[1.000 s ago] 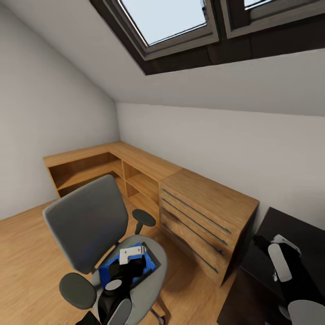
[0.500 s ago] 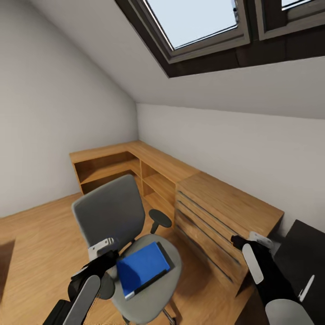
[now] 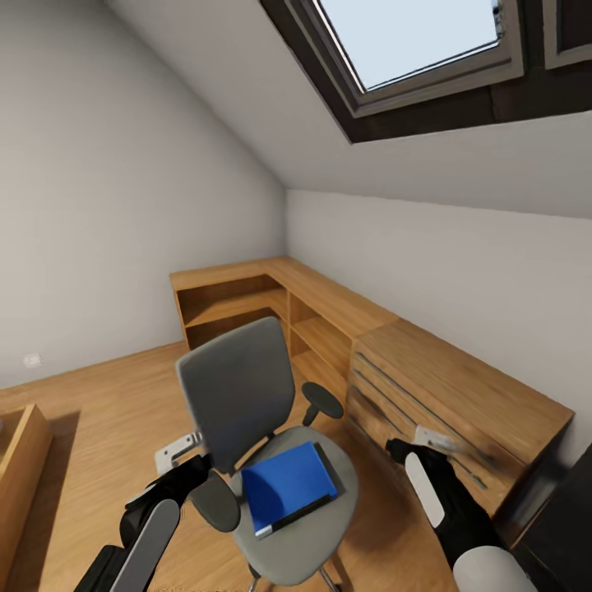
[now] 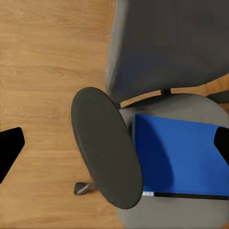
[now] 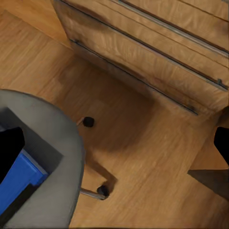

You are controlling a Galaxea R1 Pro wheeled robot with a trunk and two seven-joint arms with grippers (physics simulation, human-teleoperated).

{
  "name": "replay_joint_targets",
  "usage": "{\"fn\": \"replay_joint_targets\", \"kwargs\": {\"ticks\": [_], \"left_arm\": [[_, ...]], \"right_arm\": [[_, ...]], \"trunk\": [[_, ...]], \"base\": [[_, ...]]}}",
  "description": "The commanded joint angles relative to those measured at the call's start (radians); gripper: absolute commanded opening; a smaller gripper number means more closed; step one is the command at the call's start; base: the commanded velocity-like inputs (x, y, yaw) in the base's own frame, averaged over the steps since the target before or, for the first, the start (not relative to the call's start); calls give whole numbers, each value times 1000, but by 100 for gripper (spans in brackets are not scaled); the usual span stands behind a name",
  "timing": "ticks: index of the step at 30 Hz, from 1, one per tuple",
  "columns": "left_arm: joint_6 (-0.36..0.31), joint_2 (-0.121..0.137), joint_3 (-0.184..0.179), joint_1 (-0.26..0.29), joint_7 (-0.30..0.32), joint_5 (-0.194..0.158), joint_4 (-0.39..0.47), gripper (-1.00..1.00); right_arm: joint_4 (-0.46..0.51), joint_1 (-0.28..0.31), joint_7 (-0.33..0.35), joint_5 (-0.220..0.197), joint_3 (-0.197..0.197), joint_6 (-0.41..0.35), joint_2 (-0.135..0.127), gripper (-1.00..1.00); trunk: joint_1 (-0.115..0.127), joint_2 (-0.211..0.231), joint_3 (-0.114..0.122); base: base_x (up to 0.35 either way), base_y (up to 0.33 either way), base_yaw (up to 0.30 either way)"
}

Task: In the bedroom, organize the workspace by keeping the computer under the desk, ensuring the monitor is on the desk, placing the keyboard on the desk next to the monitor, placing the mouse on the desk next to the keyboard, moving the folder from the swivel chair onto the desk next to the mouse, stacking the notebook on top of the folder with the pen on top of the notebook, and positioning the swivel chair next to the desk.

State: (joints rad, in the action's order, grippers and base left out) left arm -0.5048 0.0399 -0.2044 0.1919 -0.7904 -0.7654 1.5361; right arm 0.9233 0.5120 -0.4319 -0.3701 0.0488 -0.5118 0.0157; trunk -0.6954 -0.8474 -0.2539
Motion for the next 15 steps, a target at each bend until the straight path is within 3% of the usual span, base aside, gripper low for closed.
{"fn": "replay_joint_targets", "kwargs": {"ticks": [1,7,15], "left_arm": [[-1,1,-3,1,-9,-6,1,100],[-1,1,-4,1,-9,-6,2,100],[0,1,-14,1,-10,-5,2,100]], "right_arm": [[-5,0,-7,-10,-8,8,2,100],[-17,0,-8,-11,-50,39,3,100],[-20,0,-8,-12,-59,44,8,100]], "trunk": [[0,-1,-1],[0,-1,-1],[0,-1,-1]], "base": [[0,0,277],[0,0,278],[0,0,279]]}}
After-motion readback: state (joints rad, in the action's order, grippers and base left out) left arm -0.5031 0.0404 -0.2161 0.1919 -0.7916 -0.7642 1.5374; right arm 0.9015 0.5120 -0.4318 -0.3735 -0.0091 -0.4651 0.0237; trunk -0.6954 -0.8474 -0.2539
